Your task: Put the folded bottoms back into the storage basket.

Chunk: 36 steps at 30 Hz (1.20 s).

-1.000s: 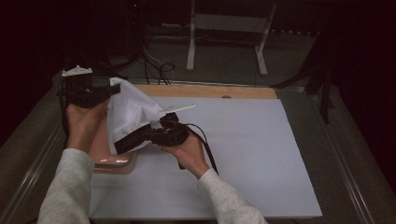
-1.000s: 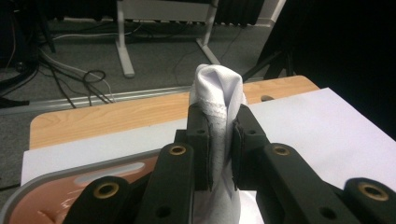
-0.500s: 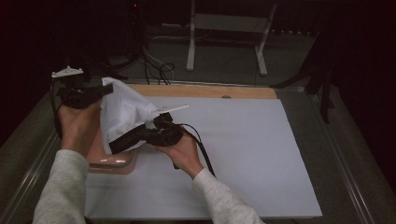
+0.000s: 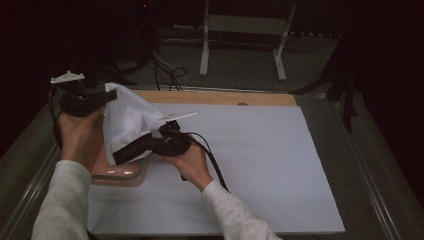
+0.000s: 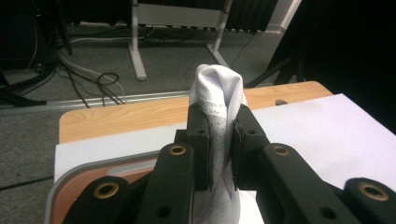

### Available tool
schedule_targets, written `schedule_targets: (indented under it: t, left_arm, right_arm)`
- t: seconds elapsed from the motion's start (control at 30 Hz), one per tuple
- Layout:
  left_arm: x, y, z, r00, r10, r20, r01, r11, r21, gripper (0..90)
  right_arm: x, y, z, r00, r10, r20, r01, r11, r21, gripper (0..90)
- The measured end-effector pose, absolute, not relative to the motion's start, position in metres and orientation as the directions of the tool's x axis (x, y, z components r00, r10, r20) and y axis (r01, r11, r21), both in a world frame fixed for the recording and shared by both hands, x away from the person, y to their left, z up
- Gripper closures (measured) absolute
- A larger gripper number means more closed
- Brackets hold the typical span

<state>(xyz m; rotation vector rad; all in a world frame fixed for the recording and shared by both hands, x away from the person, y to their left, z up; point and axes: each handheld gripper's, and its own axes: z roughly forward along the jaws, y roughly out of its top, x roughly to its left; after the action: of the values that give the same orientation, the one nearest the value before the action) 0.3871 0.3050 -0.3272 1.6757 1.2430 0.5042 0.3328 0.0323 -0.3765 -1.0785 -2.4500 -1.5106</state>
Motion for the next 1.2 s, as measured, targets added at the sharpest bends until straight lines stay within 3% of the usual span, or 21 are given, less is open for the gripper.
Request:
schedule_targets:
  t: [1.2]
  left_arm:
    - [0.376, 0.342, -0.337, 0.349, 0.916, -0.199, 0.501, -0.002, 0.865, 80.5]
  right_arm:
    - [0.332, 0.067, -0.389, -0.759, 0.519, 0.394, 0.592, 0.298, 0.749, 80.2]
